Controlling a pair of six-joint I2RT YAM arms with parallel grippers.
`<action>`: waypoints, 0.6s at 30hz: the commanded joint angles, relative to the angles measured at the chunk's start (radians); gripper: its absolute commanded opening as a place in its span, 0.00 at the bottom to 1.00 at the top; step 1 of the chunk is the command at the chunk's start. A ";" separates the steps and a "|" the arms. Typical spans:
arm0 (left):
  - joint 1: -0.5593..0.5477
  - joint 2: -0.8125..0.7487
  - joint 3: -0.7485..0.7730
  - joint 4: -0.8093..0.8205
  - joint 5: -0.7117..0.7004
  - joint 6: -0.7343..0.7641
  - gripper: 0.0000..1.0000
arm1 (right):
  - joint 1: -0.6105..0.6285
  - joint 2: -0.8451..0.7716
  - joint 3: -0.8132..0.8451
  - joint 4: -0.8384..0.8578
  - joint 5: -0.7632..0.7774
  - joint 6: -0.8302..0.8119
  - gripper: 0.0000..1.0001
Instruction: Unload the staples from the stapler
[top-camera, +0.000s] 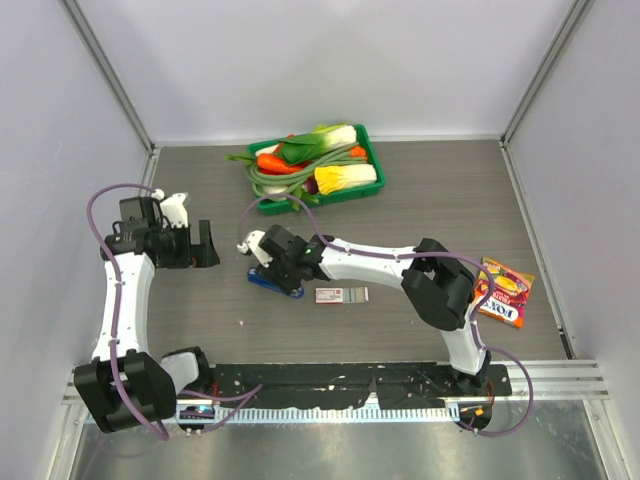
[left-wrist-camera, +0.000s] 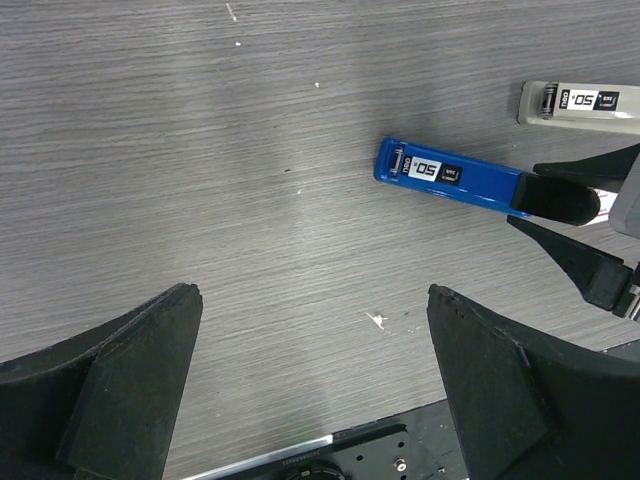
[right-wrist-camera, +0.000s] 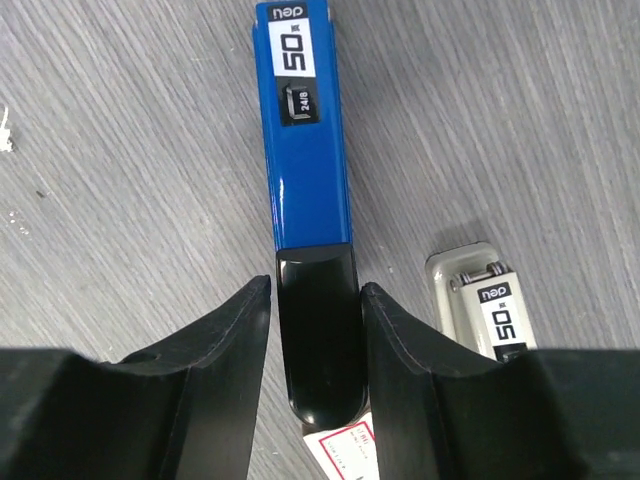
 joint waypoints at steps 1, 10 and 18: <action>0.006 -0.028 -0.001 0.005 0.037 0.009 1.00 | 0.006 0.020 0.069 -0.037 -0.043 0.019 0.46; 0.006 -0.045 0.027 0.011 0.065 -0.040 1.00 | -0.002 0.083 0.158 -0.045 0.013 0.068 0.14; 0.006 -0.077 0.006 0.018 0.100 -0.039 0.97 | -0.039 -0.028 0.156 0.049 0.026 0.162 0.01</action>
